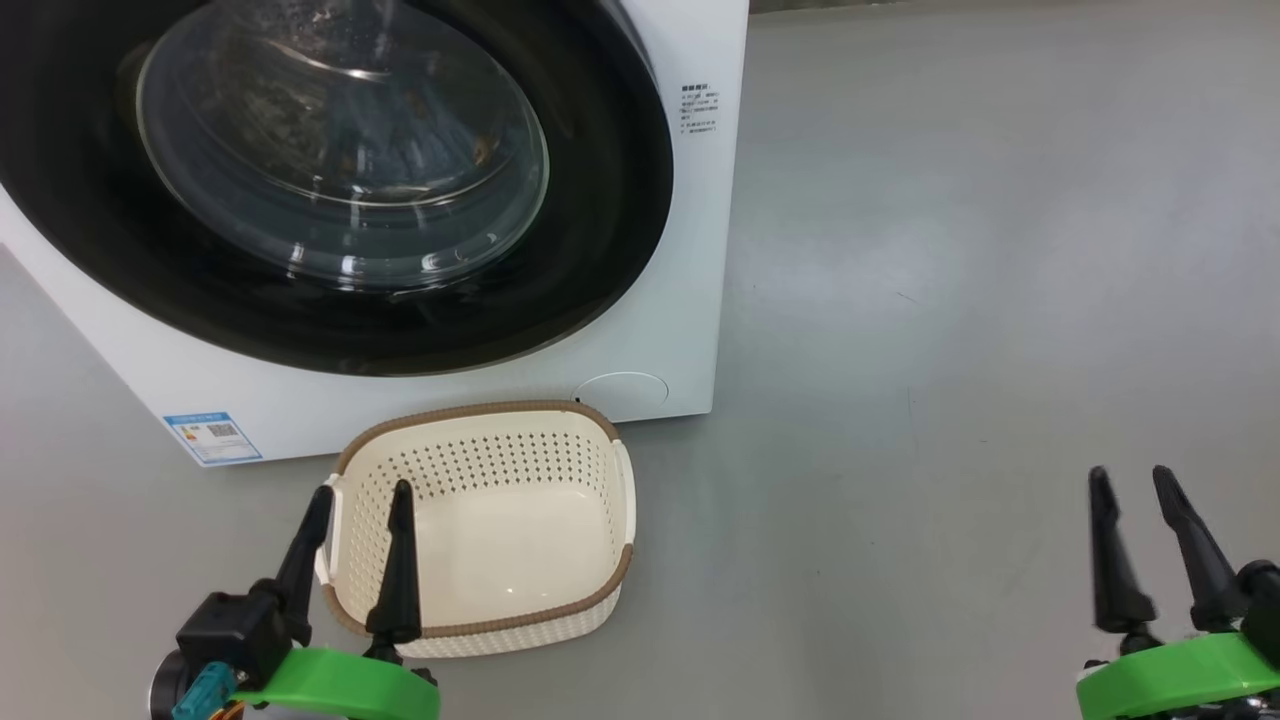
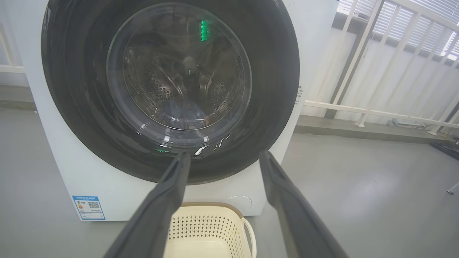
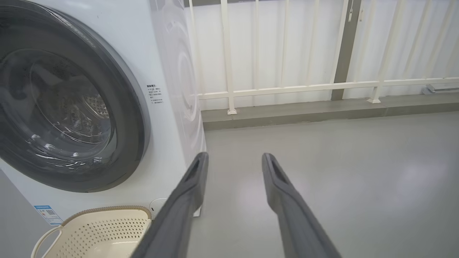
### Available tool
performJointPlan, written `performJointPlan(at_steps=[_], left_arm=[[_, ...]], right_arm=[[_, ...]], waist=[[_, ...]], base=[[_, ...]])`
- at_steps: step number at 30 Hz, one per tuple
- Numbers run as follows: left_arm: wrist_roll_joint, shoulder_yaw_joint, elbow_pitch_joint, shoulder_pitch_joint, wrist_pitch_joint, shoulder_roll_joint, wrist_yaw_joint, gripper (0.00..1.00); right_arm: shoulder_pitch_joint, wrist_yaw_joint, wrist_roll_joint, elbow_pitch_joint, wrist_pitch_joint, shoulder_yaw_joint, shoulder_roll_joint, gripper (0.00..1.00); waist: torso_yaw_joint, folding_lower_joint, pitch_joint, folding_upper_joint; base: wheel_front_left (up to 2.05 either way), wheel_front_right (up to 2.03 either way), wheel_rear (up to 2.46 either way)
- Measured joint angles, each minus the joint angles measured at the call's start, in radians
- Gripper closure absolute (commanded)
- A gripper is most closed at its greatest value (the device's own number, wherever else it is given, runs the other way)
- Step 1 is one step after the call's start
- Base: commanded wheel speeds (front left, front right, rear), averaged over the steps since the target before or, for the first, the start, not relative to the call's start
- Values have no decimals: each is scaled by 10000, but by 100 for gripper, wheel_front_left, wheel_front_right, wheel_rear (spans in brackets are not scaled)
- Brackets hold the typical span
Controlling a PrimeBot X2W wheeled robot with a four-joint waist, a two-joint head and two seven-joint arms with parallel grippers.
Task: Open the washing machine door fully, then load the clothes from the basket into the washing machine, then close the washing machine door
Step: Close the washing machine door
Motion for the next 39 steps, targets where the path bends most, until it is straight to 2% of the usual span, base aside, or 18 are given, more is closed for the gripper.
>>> performJointPlan(at_steps=[39], left_arm=[[-240,-4,399,299,0,8,75,0]], right_arm=[[101,0,157,606,-211,278,38,0]], waist=[[68,0,-326,0]], base=[[0,0,0]])
